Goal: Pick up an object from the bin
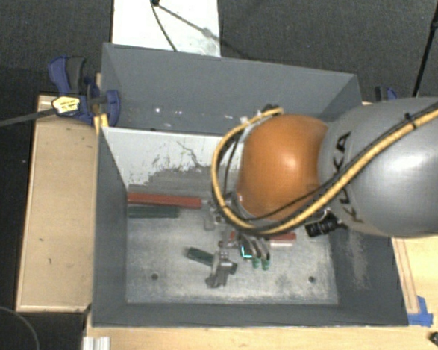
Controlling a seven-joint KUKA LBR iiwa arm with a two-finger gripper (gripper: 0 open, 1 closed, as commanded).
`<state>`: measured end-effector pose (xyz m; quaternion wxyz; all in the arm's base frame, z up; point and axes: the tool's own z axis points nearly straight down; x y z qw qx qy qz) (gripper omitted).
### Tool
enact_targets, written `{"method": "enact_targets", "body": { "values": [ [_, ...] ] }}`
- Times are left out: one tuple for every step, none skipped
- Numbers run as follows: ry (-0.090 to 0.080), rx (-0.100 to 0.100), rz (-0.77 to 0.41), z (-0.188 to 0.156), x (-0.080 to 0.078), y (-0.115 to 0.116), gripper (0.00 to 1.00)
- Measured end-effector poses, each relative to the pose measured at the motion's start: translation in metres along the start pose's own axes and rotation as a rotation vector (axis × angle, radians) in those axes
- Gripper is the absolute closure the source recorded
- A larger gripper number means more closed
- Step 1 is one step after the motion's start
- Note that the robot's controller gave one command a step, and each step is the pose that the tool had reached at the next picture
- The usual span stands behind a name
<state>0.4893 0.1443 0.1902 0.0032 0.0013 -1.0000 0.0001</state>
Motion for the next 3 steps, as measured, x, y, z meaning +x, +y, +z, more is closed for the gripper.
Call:
{"method": "enact_targets", "body": {
  "values": [
    [-0.002,0.001,-0.175,0.123,-0.050,-0.031,0.00],
    [-0.005,-0.001,-0.170,0.120,-0.051,-0.029,1.00],
    [-0.017,0.001,-0.541,-0.034,-0.077,0.028,1.00]
  ]
}}
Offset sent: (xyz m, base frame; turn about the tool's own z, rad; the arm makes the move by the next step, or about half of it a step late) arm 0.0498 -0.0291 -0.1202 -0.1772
